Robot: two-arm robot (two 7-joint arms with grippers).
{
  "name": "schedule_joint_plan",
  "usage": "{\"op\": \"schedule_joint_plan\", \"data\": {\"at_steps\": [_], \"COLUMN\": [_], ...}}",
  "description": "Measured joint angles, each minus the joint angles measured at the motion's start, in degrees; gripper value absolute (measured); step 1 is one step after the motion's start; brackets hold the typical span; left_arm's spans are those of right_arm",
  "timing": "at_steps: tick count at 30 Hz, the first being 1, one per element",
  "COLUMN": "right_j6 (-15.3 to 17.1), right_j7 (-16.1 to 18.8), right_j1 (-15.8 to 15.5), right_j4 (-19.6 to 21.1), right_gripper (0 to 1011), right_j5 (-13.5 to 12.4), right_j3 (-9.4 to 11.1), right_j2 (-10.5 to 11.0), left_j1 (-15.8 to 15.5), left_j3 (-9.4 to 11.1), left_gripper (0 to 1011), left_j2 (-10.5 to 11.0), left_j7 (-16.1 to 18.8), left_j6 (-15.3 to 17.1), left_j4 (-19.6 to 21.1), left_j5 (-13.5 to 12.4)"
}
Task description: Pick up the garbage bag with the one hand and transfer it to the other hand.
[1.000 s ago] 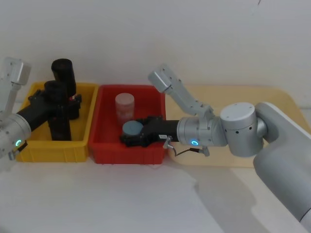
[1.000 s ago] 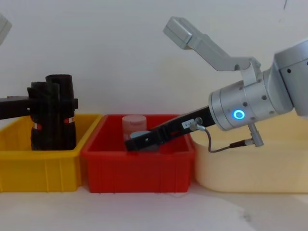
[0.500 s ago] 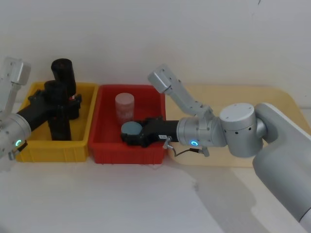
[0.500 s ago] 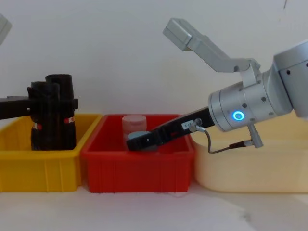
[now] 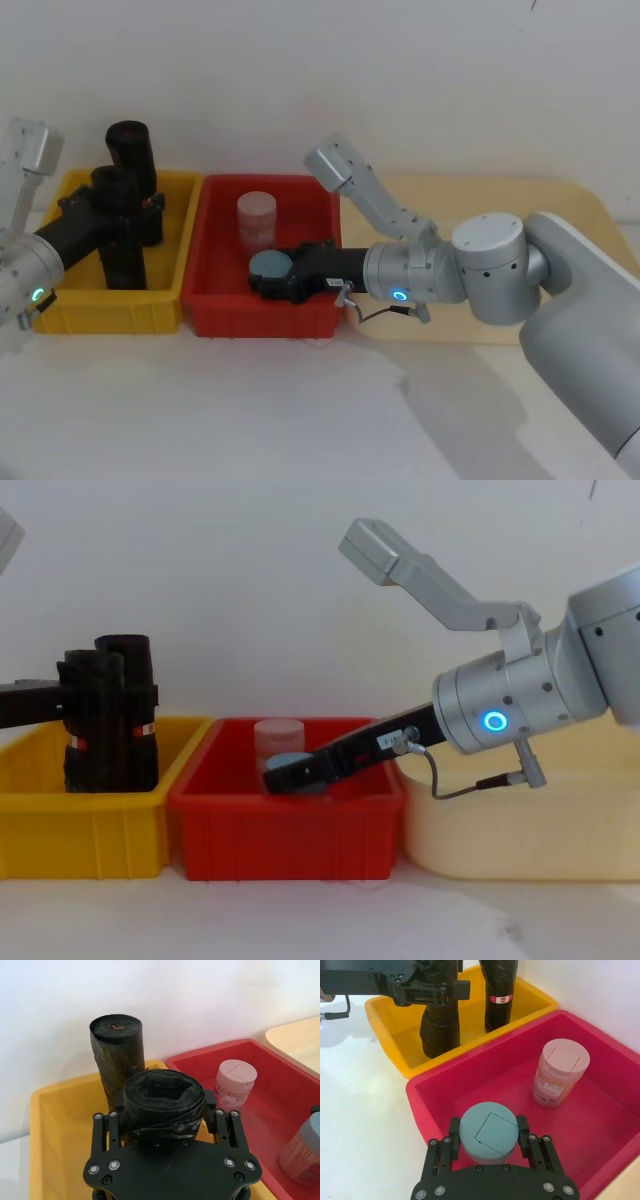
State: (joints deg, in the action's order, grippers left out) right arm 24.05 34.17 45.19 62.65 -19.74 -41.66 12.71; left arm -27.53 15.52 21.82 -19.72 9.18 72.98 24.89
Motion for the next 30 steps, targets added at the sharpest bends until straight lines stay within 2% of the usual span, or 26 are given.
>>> {"op": "schedule_joint_plan", "data": {"at_steps": [11,30], "right_j6": [-0.03,-0.03], "right_j7": [-0.02,-0.01], "right_j1": [0.00,0.00], "right_j4": [-0.02,-0.01], "right_gripper": [648,647], "right_j5": [0.00,0.00], "right_j3": [-0.01,-0.01], "right_j2": [-0.01,-0.01], "left_j1": [0.00,0.00], "left_j3": [0.00,0.00], "left_gripper": [563,429], "left_j2": [0.00,0.00], "left_j7": [0.00,0.00], "left_j6": [0.00,0.00], "left_j4": [0.00,0.00], "left_j5": [0.00,0.00]}}
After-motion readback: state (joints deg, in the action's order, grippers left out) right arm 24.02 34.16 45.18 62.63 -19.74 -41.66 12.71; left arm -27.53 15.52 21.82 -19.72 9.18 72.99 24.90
